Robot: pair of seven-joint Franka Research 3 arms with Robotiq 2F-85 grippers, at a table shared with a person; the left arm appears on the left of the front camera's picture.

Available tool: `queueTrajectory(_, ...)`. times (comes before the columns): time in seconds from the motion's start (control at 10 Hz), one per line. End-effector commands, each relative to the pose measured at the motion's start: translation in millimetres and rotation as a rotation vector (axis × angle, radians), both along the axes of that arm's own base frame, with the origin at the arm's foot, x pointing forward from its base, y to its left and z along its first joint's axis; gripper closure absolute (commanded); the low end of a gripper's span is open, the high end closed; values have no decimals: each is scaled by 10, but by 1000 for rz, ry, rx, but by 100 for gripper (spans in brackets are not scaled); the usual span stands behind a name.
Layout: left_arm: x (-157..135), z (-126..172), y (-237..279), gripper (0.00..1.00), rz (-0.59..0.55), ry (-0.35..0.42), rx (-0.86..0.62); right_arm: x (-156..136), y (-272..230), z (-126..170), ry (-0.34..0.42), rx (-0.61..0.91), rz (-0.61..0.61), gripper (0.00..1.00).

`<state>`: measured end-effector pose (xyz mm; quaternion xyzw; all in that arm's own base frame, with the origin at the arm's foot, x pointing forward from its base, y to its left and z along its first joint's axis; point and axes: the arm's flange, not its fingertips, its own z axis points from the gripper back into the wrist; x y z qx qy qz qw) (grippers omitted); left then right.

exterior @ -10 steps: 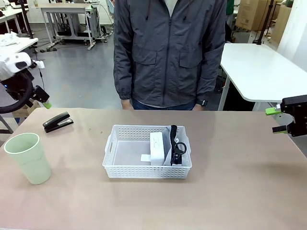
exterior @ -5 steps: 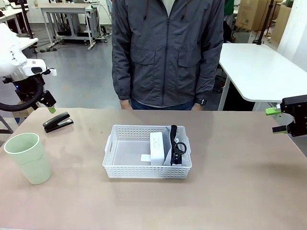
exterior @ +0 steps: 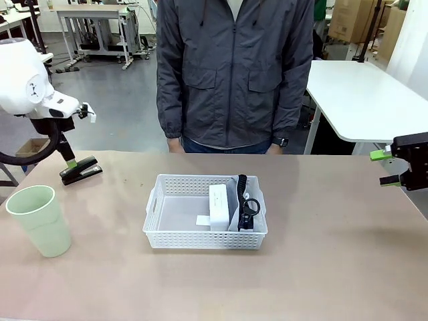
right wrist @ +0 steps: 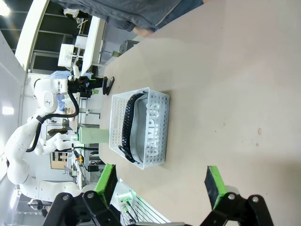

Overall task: Efficiently arrange items inside the basket to fit them all.
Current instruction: Pick up the Stapler and place it inside the Organizing basket.

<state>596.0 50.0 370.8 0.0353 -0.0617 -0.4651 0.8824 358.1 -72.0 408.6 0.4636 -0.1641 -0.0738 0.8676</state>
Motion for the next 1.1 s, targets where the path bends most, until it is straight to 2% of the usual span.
queueTrajectory(0.0,-67,-84,121,0,-167,-28,-13,-5,-5,10,-8,5,5,0)
queueTrajectory(0.2,-72,-111,118,0,-174,18,-57,-5,-5,10,-8,5,5,0)
queueTrajectory(0.6,-10,-264,112,0,-179,-76,-178,-5,-5,10,-8,5,5,0)
queueTrajectory(0.9,117,-445,117,0,-188,-22,-163,-5,-5,10,-8,5,5,0)
queueTrajectory(1.0,172,-523,143,0,-159,-22,-160,-5,-5,10,-8,5,5,0)
